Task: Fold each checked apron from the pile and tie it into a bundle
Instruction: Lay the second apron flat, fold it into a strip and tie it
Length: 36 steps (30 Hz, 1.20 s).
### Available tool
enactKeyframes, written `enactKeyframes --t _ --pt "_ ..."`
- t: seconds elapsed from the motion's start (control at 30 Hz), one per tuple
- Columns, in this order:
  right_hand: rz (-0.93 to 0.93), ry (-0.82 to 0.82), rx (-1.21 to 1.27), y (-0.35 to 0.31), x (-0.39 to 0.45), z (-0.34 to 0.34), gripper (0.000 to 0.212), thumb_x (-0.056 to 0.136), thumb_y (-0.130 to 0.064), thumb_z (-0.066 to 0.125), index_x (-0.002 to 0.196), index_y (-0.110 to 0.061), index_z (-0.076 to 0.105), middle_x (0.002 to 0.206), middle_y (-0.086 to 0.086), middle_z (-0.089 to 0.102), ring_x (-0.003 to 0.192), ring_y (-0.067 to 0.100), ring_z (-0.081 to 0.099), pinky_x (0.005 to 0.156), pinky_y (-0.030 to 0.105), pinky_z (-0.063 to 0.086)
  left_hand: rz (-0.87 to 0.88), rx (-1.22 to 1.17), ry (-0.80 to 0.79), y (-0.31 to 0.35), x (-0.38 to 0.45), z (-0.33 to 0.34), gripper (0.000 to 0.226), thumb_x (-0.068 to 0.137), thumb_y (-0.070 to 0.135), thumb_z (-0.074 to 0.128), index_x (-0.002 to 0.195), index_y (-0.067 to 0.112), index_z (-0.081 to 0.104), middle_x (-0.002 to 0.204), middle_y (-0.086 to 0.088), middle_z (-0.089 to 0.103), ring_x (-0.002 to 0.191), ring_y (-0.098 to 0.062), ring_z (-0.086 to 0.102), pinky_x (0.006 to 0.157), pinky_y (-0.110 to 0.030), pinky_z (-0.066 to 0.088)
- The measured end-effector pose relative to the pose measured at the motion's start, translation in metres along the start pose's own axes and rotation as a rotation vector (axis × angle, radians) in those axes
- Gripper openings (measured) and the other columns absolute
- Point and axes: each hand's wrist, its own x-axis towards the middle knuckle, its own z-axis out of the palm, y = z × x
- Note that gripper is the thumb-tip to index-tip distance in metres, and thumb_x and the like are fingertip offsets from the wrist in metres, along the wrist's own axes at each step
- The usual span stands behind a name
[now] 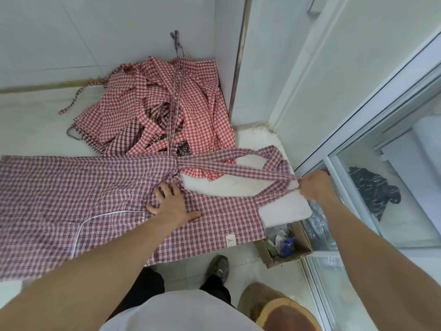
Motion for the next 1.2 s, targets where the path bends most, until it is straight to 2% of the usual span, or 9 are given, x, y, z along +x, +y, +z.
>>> enactKeyframes --t 0.07,0.17,0.4,0.5,0.73,0.97,1.03,1.13,1.2 --pt "0.015 0.003 0.286 -0.013 0.007 -0.01 0.017 0.088 -0.01 0.062 0.073 -0.018 0.062 0.08 0.009 0.068 0.083 0.033 0.069 0.078 0.04 0.06 -0.004 0.015 -0.008 0.001 0.001 0.0 0.131 0.076 0.069 0.068 0.155 0.008 -0.017 0.161 -0.017 -0.024 0.149 -0.04 -0.017 0.114 -0.071 0.012" --pt "-0.015 -0.069 0.665 -0.038 0.011 -0.016 0.003 0.091 -0.008 0.065 0.092 -0.01 0.067 0.085 0.01 0.07 0.084 0.028 0.068 0.068 0.033 0.058 -0.008 0.034 -0.019 0.002 0.001 0.0 0.131 0.076 0.07 0.067 0.155 0.007 -0.017 0.161 -0.019 -0.025 0.149 -0.041 -0.018 0.114 -0.071 0.013" --pt "-0.268 -0.064 -0.155 -0.054 0.036 0.019 0.028 0.085 -0.035 0.059 0.071 -0.012 0.063 0.101 0.019 0.055 0.109 0.04 0.055 0.09 0.038 0.045 -0.019 0.021 -0.03 0.003 0.003 -0.002 0.132 0.076 0.067 0.07 0.154 0.009 -0.019 0.16 -0.018 -0.026 0.149 -0.041 -0.018 0.114 -0.071 0.012" --pt "-0.352 -0.129 -0.326 -0.053 0.047 0.034 0.035 0.09 -0.025 0.062 0.123 -0.016 0.067 0.145 0.018 0.044 0.133 0.038 0.042 0.109 0.041 0.039 -0.038 0.029 -0.035 0.005 0.004 -0.004 0.134 0.074 0.066 0.072 0.155 0.01 -0.018 0.161 -0.018 -0.024 0.149 -0.041 -0.016 0.113 -0.072 0.014" --pt "-0.179 0.183 -0.017 -0.053 0.031 0.005 0.036 0.081 0.001 0.062 0.114 -0.005 0.073 0.102 0.019 0.073 0.096 0.034 0.068 0.08 0.032 0.053 -0.06 0.039 -0.031 0.008 0.007 -0.005 0.134 0.072 0.063 0.076 0.154 0.011 -0.016 0.161 -0.017 -0.016 0.149 -0.041 -0.01 0.111 -0.074 0.019" --pt "-0.051 0.257 0.153 -0.055 0.026 0.0 0.002 0.074 -0.003 0.075 0.074 -0.004 0.075 0.071 0.014 0.066 0.068 0.022 0.06 0.068 0.035 0.053 -0.072 0.13 -0.081 0.012 0.007 -0.01 0.132 0.073 0.066 0.074 0.155 0.008 -0.013 0.16 -0.02 -0.011 0.149 -0.044 -0.004 0.11 -0.071 0.025" --pt "-0.041 0.275 0.222 -0.055 0.033 0.005 0.014 0.071 -0.005 0.079 0.074 -0.008 0.066 0.073 0.011 0.058 0.07 0.018 0.055 0.066 0.033 0.051 -0.056 0.172 -0.084 0.013 0.007 -0.021 0.123 0.073 0.068 0.073 0.155 0.007 0.003 0.159 -0.021 0.006 0.146 -0.043 0.014 0.111 -0.064 0.032" --pt "0.053 0.072 0.355 -0.056 0.042 0.01 0.049 0.072 -0.018 0.085 0.113 -0.002 0.066 0.112 0.011 0.066 0.103 0.026 0.063 0.09 0.04 0.054 0.095 -0.021 0.282 -0.002 0.008 -0.043 0.062 0.087 0.05 0.065 0.132 0.011 0.047 0.132 -0.011 0.049 0.117 -0.026 0.051 0.102 -0.045 0.047" --pt "0.152 -0.173 0.518 -0.059 0.043 0.006 0.04 0.074 -0.016 0.084 0.109 -0.004 0.068 0.109 0.013 0.069 0.097 0.027 0.065 0.076 0.038 0.056 0.198 -0.005 0.516 -0.018 0.015 -0.056 0.05 0.093 0.036 0.06 0.134 0.012 0.045 0.129 -0.008 0.049 0.119 -0.024 0.048 0.105 -0.042 0.044"
